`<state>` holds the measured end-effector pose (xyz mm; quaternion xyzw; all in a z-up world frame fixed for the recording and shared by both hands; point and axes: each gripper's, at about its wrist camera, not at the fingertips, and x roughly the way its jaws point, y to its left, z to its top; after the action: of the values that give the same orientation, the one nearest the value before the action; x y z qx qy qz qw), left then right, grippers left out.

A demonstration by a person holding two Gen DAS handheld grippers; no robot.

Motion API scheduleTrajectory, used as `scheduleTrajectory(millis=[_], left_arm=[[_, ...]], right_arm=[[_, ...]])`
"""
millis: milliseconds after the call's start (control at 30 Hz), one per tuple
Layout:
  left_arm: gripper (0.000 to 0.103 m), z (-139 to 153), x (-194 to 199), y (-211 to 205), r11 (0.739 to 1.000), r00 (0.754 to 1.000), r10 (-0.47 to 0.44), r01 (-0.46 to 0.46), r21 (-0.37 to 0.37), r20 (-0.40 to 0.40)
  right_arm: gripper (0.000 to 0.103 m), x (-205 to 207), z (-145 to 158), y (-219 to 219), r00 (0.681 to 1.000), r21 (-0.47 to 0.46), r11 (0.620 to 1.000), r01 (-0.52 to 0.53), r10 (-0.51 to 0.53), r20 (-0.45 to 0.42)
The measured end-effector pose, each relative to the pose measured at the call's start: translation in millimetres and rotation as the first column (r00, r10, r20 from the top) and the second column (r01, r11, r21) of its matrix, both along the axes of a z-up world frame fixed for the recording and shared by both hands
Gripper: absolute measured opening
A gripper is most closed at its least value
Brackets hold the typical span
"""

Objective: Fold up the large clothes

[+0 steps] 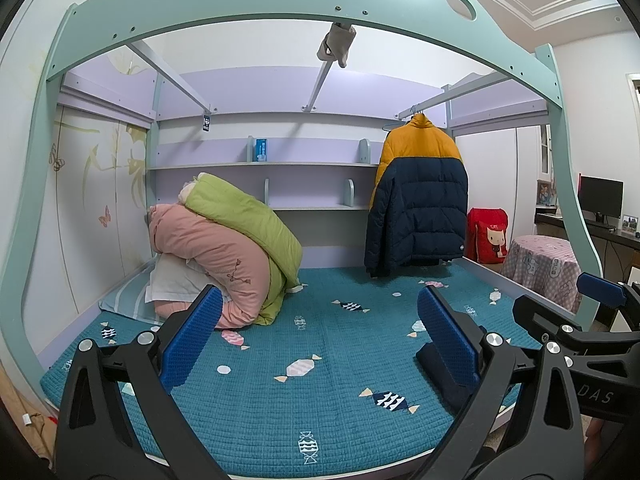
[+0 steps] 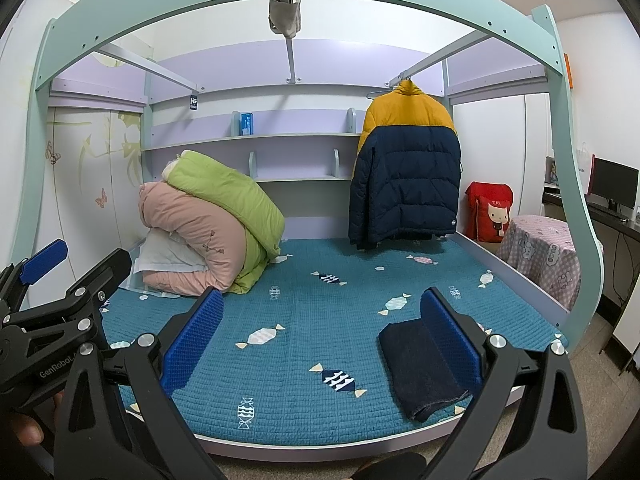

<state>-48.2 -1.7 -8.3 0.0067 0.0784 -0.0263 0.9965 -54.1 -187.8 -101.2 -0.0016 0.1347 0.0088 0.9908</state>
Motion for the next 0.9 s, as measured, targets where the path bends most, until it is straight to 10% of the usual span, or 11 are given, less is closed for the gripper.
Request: scheduleTrajectory(millis=[900], left_arm=[[0.098,0.7,-0.4,1.1,1.000,1.000,0.001,-0.001,0.001,-0.004]], right_arm=[[0.095,-1.3,-0.2,1.8,1.000,0.002,1.000,0.002,-0.002,-0.004]])
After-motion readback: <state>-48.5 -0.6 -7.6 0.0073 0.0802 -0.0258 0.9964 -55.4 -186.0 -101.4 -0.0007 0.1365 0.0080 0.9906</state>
